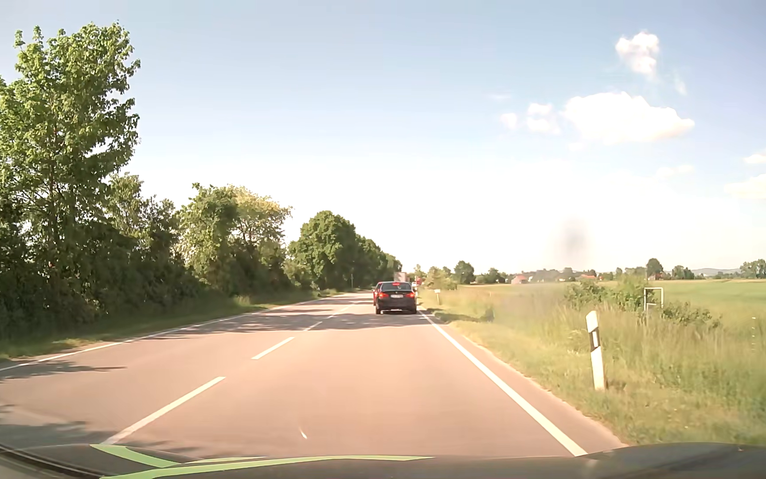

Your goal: Follow the waypoints while adhering to traffic rules and regulations

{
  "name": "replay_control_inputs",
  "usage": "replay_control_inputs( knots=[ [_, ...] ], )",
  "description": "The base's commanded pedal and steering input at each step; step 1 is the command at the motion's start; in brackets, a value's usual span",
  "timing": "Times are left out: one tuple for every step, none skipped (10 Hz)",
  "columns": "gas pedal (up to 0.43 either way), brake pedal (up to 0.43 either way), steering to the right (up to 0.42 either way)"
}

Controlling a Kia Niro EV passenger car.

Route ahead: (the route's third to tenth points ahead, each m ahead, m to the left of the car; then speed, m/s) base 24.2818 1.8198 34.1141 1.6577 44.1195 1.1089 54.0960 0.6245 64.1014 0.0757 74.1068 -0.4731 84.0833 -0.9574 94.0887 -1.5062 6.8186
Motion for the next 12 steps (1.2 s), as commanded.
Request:
replay_control_inputs(
  knots=[
    [0.000, 0.043, 0.003],
    [0.000, 0.043, 0.004],
    [0.000, 0.049, 0.004],
    [0.000, 0.049, 0.004],
    [0.000, 0.055, 0.004],
    [0.000, 0.061, 0.004],
    [0.000, 0.061, 0.004],
    [0.000, 0.061, 0.004],
    [0.000, 0.061, 0.004],
    [0.000, 0.061, 0.004],
    [0.000, 0.073, 0.004],
    [0.000, 0.079, 0.004]
  ],
)
